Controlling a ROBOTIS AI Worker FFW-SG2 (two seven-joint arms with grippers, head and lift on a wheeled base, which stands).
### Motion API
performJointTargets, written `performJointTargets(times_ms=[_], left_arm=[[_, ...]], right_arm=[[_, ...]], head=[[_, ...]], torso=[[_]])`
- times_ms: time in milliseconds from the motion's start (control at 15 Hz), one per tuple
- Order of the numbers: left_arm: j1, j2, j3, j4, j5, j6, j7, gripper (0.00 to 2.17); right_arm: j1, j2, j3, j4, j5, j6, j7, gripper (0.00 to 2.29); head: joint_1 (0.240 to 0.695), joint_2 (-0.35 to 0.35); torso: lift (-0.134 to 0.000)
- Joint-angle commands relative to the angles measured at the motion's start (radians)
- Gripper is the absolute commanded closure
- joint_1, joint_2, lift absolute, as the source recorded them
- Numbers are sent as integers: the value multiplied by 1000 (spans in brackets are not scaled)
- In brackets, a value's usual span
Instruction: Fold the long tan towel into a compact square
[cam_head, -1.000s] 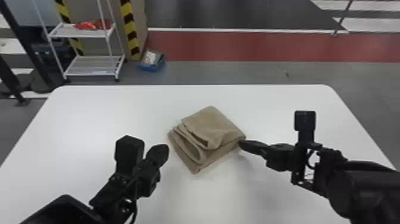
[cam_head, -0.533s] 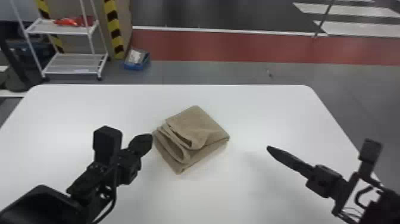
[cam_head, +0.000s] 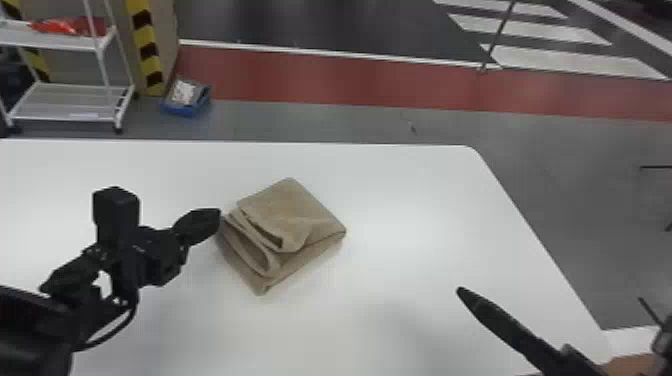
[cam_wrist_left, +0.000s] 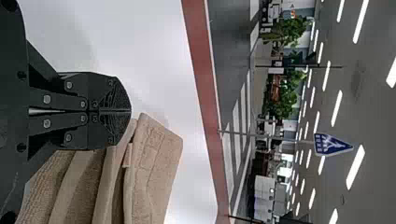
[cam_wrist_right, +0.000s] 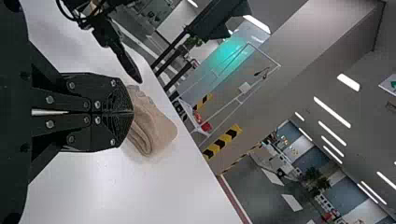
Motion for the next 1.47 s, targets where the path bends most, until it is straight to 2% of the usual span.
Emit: performJointTargets(times_ms=[0,67,267,600,800,1133,1400], left_arm=[[-20,3,-2,42,3,3,-25,1905],[-20,6,-5,45,3,9,-28,1905],[14,29,-5,7,67,43,-49,1905],[189,29,23,-212,63,200,-35,1905],[276,26,20,-317,61,221,-20,1905],[295,-2,-32,-353,60,273,5,1905],[305,-37,-94,-367,55,273,37,1905]], right_arm=[[54,14,-23,-28,-12,-21,47,2246],[71,14,-27,-35,-15,-27,63,2246],[77,14,-26,-39,-15,-40,67,2246],[56,14,-10,-3,-12,-80,73,2246],[43,14,-12,24,-15,-83,95,2246],[30,14,-66,93,-36,-83,135,2246],[23,14,-116,133,-70,-83,164,2246]], head=[[695,-190],[695,-188],[695,-189],[695,-221],[695,-258],[695,-344],[695,-350]], torso=[[-123],[-123],[-123],[-123],[-123],[-123],[-123]])
